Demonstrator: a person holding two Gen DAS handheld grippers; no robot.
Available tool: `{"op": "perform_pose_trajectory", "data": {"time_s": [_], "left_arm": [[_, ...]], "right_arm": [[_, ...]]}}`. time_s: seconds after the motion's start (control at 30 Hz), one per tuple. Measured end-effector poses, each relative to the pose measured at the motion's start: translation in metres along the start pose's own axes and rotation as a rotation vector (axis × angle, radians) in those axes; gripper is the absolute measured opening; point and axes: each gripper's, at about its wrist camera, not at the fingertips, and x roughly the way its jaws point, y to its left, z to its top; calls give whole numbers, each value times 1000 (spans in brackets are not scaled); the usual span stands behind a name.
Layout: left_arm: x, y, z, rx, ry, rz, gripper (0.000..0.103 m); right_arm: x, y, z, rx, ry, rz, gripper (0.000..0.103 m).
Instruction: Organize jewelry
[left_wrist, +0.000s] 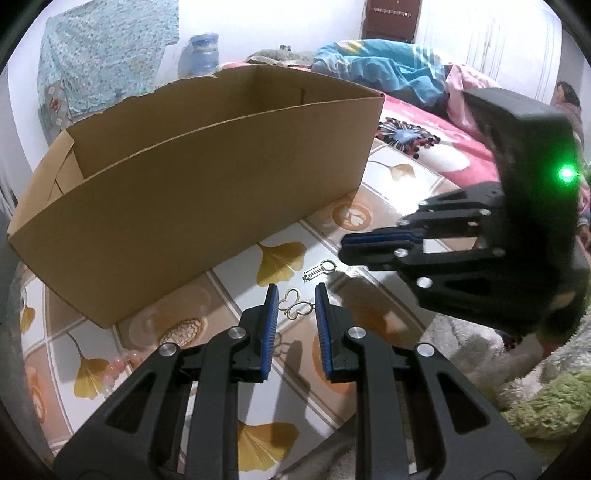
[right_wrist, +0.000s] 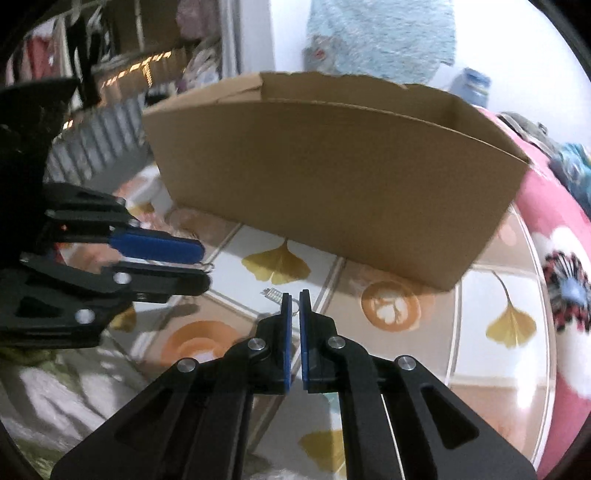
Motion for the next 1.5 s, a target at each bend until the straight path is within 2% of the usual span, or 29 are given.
{"op": "perform_pose_trajectory", "data": {"time_s": [0.1,0.13,0.3,0.4,0.6,0.63,0.67,1.07,1.17,1.23,1.27,1.43,1.5], "left_arm": [[1,4,-3,-19,1,-12,19],[2,5,-3,-27,1,-17,19],[3,11,-5,-44,-3,-27,19],[3,12,-5,-45,-8,-29,19],[1,13,-6,-47,-15,-20,19],[0,12,-6,-45,-16,-17,19],[0,12,-7,-44,-16,-16,19],[-8,4,-8,-21,-23,10,19],[-9,3,-9,-23,-26,11,19],[-9,3,-9,-24,-25,10,19],[-9,3,-9,-24,-23,10,19],[-7,4,-10,-26,-22,2,19],[-6,5,-10,-27,-22,4,19]], "right_arm": [[3,1,5,-46,18,15,23],[4,1,6,-62,24,22,24],[15,1,10,-127,97,33,23],[21,-1,12,-129,134,100,11],[22,-5,15,-117,157,124,10],[20,-6,12,-114,153,123,3],[19,-7,12,-108,149,126,2],[-6,-13,3,-36,80,108,2],[-10,-16,4,-30,72,108,7],[-9,-18,3,-29,81,108,25],[-6,-16,2,-32,84,105,27],[12,-13,5,-61,117,114,28],[14,-12,3,-79,118,113,22]]}}
